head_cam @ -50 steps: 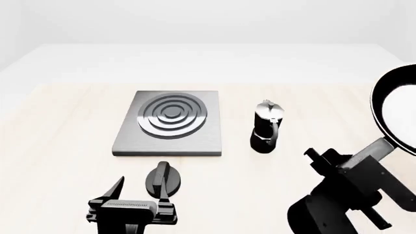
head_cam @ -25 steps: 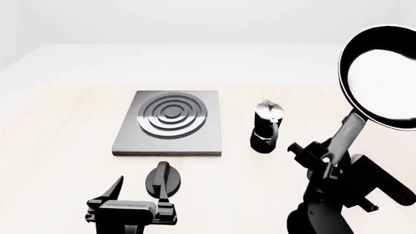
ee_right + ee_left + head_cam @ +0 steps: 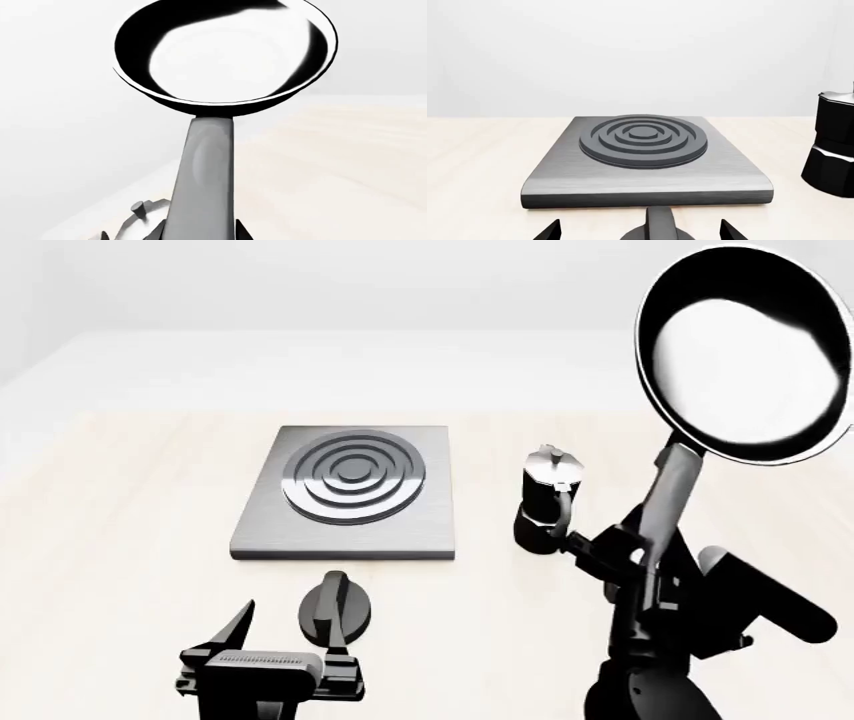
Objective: Put the frying pan on the stove.
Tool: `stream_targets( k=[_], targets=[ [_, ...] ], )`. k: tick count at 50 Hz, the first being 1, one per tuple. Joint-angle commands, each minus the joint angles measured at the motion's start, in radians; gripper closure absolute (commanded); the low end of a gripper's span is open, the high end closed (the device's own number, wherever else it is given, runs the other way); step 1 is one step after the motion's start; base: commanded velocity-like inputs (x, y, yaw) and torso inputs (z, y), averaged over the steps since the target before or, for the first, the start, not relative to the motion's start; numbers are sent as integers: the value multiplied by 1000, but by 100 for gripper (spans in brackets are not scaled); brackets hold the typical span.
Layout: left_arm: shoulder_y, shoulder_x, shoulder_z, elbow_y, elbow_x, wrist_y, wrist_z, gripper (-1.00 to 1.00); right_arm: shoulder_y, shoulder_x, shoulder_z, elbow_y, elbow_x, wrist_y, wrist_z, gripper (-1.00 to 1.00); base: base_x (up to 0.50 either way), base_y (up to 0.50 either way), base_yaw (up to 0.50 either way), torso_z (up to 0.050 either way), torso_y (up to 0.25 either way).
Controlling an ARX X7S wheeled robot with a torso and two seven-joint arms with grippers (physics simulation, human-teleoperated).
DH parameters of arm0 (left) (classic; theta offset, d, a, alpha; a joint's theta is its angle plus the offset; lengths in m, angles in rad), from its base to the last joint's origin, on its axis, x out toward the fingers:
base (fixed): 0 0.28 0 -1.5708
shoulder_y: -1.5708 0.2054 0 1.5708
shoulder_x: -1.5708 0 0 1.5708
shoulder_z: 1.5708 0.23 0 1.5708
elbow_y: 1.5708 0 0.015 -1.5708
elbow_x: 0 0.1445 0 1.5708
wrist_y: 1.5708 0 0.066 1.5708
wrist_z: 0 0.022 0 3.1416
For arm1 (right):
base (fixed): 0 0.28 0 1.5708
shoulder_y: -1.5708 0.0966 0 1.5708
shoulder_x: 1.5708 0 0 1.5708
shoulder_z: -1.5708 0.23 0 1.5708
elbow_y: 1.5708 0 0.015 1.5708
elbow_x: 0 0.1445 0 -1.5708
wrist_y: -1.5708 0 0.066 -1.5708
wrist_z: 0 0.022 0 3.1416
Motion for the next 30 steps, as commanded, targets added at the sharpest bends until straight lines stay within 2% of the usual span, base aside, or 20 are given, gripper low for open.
stream_targets(
  k=[1,24,30],
  targets=[
    [0,-2,1,-6,-4,6,-2,-100,20,31,-42,-72,-36,13,-53,100,0,0,0,0,0],
    [3,-15,2,7,-8,2,-12,-100,68,43,-144,-80,-42,34,-158,100,0,0,0,1,2],
    [-4,-14,7,6,-6,-4,-14,-100,111,67,-192,-72,-26,54,-251,100,0,0,0,0,2]
  ],
)
